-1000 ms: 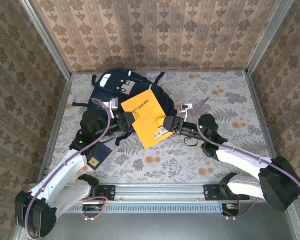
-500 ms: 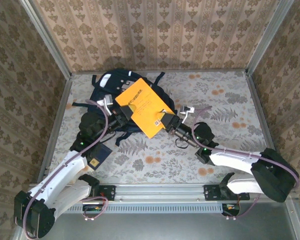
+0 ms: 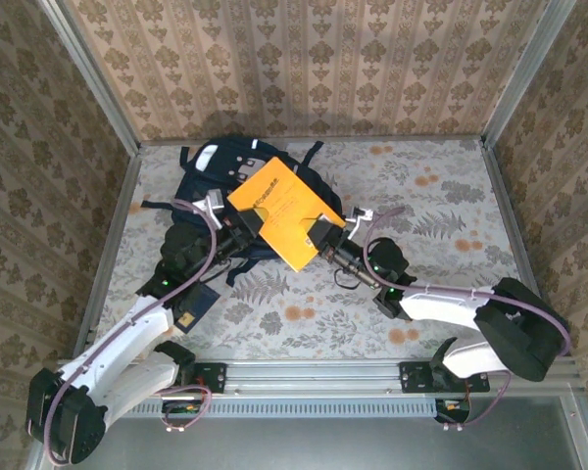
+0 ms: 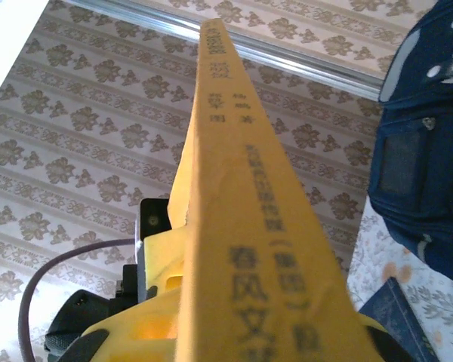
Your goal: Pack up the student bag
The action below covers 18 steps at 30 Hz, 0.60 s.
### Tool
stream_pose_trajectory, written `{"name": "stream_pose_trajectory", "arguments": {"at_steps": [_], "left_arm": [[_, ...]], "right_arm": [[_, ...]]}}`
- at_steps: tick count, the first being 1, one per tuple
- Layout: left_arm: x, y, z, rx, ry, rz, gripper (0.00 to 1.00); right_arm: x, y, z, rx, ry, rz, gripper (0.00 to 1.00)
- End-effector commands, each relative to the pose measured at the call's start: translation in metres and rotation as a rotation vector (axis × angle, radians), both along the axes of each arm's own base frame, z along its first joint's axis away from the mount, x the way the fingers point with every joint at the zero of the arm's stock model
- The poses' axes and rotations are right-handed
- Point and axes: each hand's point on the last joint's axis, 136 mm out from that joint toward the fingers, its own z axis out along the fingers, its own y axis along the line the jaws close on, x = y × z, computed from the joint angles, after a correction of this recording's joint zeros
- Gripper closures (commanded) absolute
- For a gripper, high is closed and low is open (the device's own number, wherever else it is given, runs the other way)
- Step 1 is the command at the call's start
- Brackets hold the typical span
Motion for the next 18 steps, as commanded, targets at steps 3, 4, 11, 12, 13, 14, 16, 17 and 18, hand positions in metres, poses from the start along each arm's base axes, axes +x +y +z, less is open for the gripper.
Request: {"name": "stream_pose_trajectory", "arguments": {"at_steps": [3,4,11,12,13,14,16,17,18], "left_arm": [[0.009,-0.003,0.003,0.136,-0.037,-0.027,0.47],[0.013,-0.003,-0.001,0.192,-0.039,-0.036,0.43],[0.069,0.003,-0.033,0.478,0.079,-0.048,0.33],[0.080,-0.001,-0.042,0.480,0.110,-0.075,0.33],[0.091,-0.007,-0.050,0.478,0.125,-0.111,0.33],[0.101,-0.011,-0.057,0.485,0.142,-0.136,0.33],[0.123,-0.018,-0.080,0.504,0.212,-0.173,0.34],[0.132,-0.022,-0.086,0.501,0.225,-0.193,0.37],[0.141,-0.026,-0.094,0.501,0.237,-0.207,0.38]], "right_arm": [[0.006,-0.055,-0.014,-0.180,0.021,-0.217,1.00],[0.005,-0.068,-0.020,-0.252,0.041,-0.258,1.00],[-0.008,-0.146,-0.048,-0.446,0.097,-0.456,1.00],[-0.009,-0.153,-0.052,-0.449,0.112,-0.467,1.00],[-0.011,-0.159,-0.055,-0.453,0.121,-0.477,1.00],[-0.012,-0.162,-0.058,-0.450,0.125,-0.478,1.00],[-0.013,-0.168,-0.060,-0.434,0.130,-0.479,1.00],[-0.013,-0.168,-0.059,-0.422,0.126,-0.473,1.00],[-0.014,-0.168,-0.059,-0.409,0.119,-0.465,1.00]]}}
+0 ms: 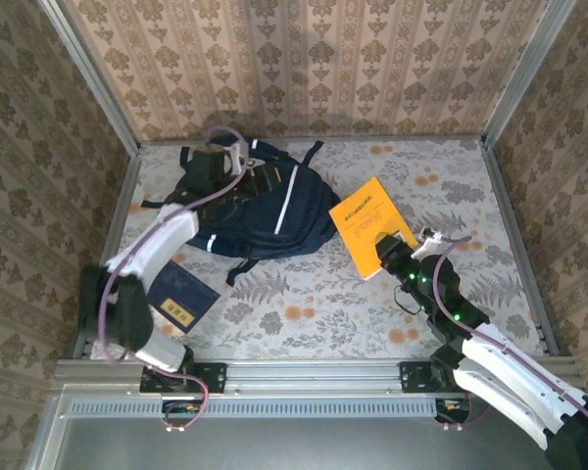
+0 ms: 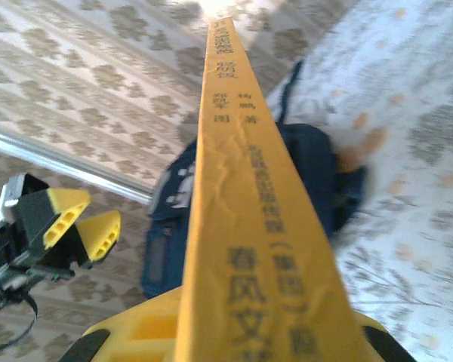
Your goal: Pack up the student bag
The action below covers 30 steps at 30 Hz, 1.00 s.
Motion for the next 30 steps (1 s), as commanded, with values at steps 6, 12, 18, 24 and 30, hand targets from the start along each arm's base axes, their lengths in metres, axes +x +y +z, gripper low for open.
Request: {"name": "stream_pose_trajectory", "arguments": {"at_steps": [6,12,18,24,30], "left_arm": [[0.035,-0.027,-0.052,0.038,0.093,-0.158,0.43],[0.040,-0.047,-0.075,-0.033,0.158,-0.231,0.48],[0.029,-0.074,-0.097,-0.045,0.210,-0.305,0.52],[0.018,-0.094,-0.109,-0.032,0.238,-0.351,0.66],[0.003,-0.090,-0.122,0.260,0.204,-0.363,1.00]], "right_arm": [[-0.004,-0.007,0.005,0.085,-0.046,0.037,1.00],[-0.002,-0.020,-0.012,0.183,-0.030,0.010,1.00],[-0.001,-0.029,-0.027,0.221,0.004,-0.011,1.00],[0.001,-0.028,-0.034,0.240,0.030,-0.009,1.00],[0.000,-0.027,-0.031,0.236,0.038,-0.001,1.00]]}}
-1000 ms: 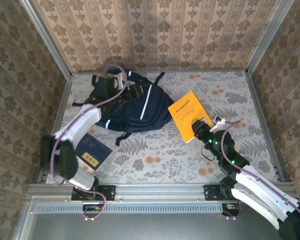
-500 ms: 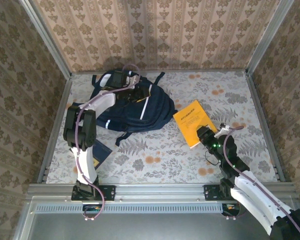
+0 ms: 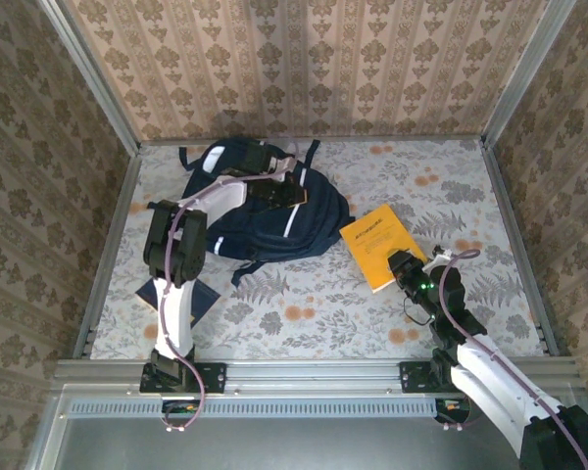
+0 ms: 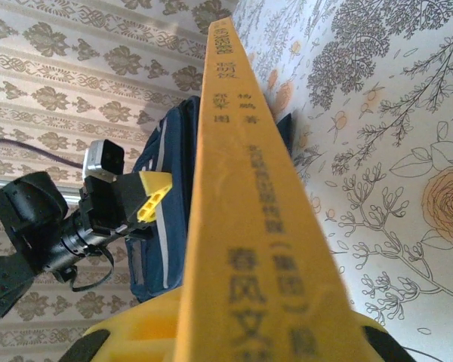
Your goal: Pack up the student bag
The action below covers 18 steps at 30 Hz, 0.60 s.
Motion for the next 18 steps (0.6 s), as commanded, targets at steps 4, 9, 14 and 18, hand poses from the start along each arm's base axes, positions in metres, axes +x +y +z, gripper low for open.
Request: {"name": "stream_pose_trajectory", "arguments": {"at_steps": [4,9,14,18], "left_arm": [[-0.030,-0.008,0.020,0.190,-0.100,-0.134,1.00],[-0.042,-0.004,0.078,0.186,-0.201,-0.177,1.00],[-0.061,0.003,0.144,0.111,-0.273,-0.212,1.00],[-0.076,0.018,0.200,0.082,-0.353,-0.221,1.00]], "right_arm": [[0.000,-0.003,0.032,-0.085,-0.052,0.013,1.00],[-0.004,-0.011,0.051,-0.224,-0.067,0.011,1.00],[-0.005,-0.019,0.075,-0.341,-0.110,0.001,1.00],[-0.003,-0.018,0.085,-0.384,-0.132,0.015,1.00]]}}
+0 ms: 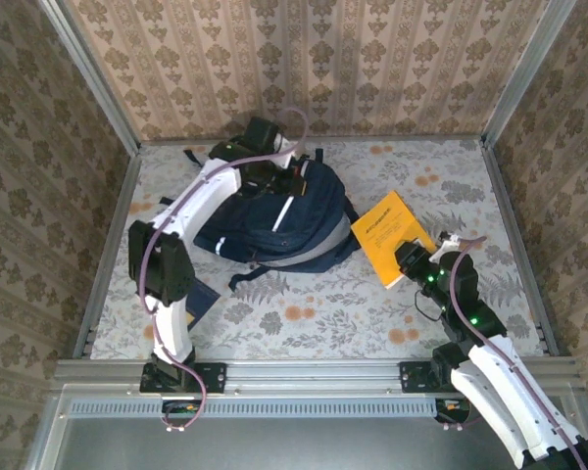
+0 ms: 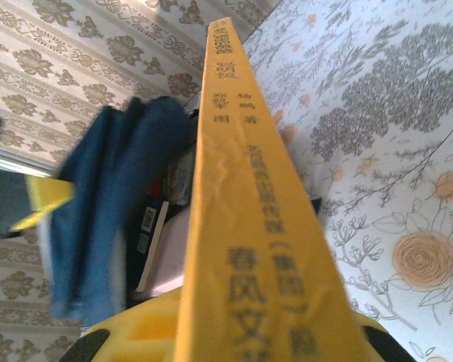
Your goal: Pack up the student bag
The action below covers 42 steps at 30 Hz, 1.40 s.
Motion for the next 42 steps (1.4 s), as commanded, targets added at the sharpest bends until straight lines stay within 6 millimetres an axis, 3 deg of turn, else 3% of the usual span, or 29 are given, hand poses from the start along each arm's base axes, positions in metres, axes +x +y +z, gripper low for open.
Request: {"name": "stream_pose_trajectory", "arguments": {"at_steps": [1,5,10,14,15,19,25,28,38,42], "left_arm": [[-0.030,0.008,0.094,-0.109,-0.141,-0.087,1.00],[-0.035,0.027,0.137,-0.159,-0.210,-0.055,1.00],[-0.038,0.036,0.161,-0.216,-0.254,-0.037,1.00],[-0.040,0.030,0.165,-0.264,-0.245,-0.054,1.00],[-0.031,0.040,0.165,-0.263,-0.249,-0.024,1.00],[-0.032,0.037,0.166,-0.293,-0.238,-0.038,1.00],[-0.028,0.037,0.168,-0.323,-0.234,-0.034,1.00],[-0.027,0.037,0.166,-0.331,-0.225,-0.037,1.00],[-0.026,0.037,0.167,-0.396,-0.196,-0.039,1.00],[-0.027,0.035,0.172,-0.432,-0.188,-0.046,1.00]], "right_arm": [[0.005,0.002,0.035,-0.054,-0.108,0.030,1.00],[0.006,0.043,0.055,0.002,-0.186,0.260,0.98],[0.002,0.053,0.054,0.071,-0.174,0.311,1.00],[0.000,0.062,0.062,0.163,-0.178,0.346,1.00],[0.000,0.064,0.064,0.182,-0.177,0.355,1.00],[0.003,0.070,0.071,0.285,-0.146,0.369,1.00],[0.018,0.076,0.053,0.549,0.017,0.308,1.00],[0.024,0.080,0.059,0.646,0.016,0.306,1.00],[0.035,0.113,0.071,0.600,-0.018,0.356,1.00],[0.042,0.133,0.062,0.505,-0.008,0.368,1.00]]}}
